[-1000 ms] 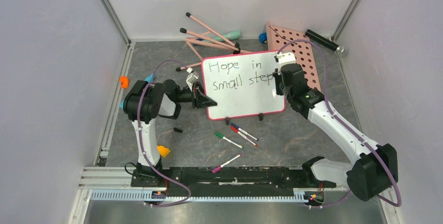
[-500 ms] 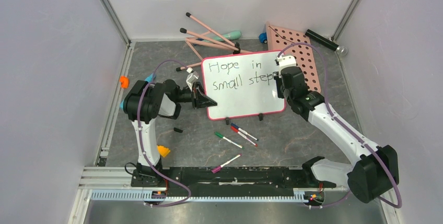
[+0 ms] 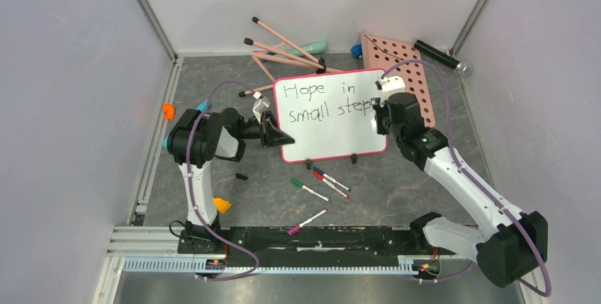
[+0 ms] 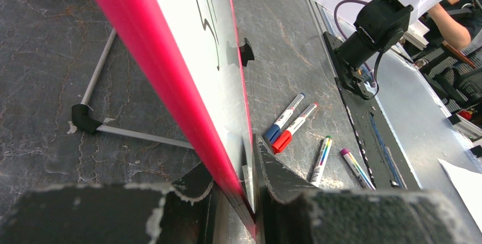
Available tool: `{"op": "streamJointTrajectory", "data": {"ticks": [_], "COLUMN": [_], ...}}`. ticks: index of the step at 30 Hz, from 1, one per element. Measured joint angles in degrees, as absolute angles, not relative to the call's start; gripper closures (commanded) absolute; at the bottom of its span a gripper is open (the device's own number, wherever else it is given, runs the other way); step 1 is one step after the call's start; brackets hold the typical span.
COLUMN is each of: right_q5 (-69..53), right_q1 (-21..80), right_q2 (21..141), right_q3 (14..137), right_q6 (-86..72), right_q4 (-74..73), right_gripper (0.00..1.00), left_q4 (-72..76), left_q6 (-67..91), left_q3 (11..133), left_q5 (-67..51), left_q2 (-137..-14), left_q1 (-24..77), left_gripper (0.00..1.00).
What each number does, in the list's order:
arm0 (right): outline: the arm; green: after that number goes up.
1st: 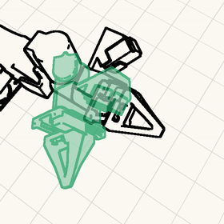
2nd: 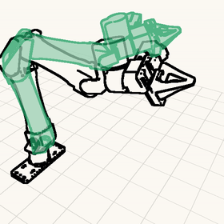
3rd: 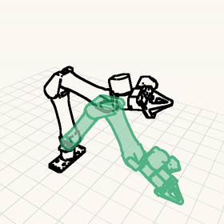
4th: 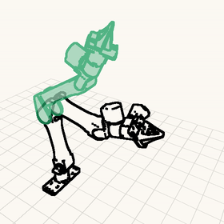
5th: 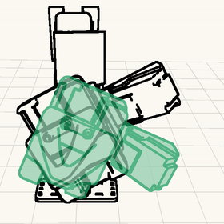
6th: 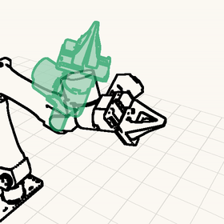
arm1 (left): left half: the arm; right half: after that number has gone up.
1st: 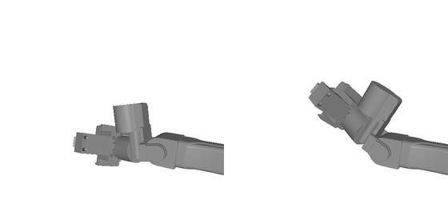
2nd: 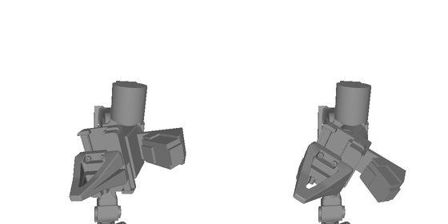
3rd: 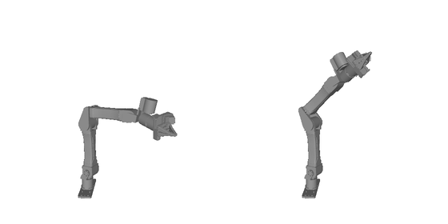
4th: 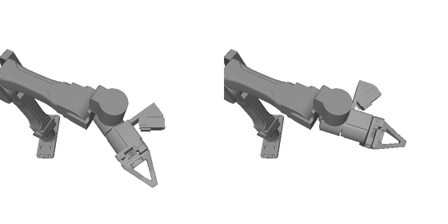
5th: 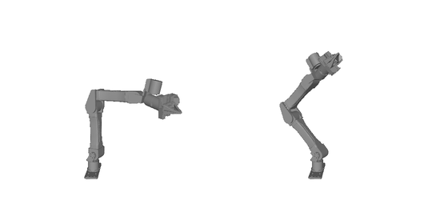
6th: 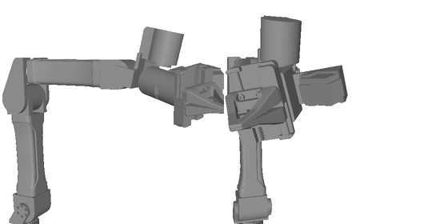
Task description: Write a sentence on the whiteboard
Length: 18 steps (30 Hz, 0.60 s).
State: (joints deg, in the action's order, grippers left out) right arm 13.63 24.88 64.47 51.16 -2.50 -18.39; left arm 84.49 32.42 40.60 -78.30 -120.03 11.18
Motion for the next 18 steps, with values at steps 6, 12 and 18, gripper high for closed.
{"op": "streamJointTrajectory", "data": {"ticks": [6, 12, 18], "right_q5": [16.6, 18.7, 19.1], "right_q1": [24.8, 23.9, 23.0], "right_q2": [60.8, 61.6, 65.6], "right_q3": [49.8, 49.8, 49.8], "right_q6": [-2.8, -3.0, -3.0], "right_q4": [-18.1, -18.4, -18.5], "right_gripper": [1.00, 1.00, 1.00], "left_q4": [84.5, 84.5, 84.5], "left_q6": [32.4, 32.4, 32.4], "left_q3": [40.7, 40.7, 40.7], "left_q5": [-78.3, -78.3, -78.3], "left_q2": [-120.0, -120.0, -120.0], "left_q1": [11.2, 11.2, 11.2], "left_gripper": [0.83, 0.83, 0.83]}}
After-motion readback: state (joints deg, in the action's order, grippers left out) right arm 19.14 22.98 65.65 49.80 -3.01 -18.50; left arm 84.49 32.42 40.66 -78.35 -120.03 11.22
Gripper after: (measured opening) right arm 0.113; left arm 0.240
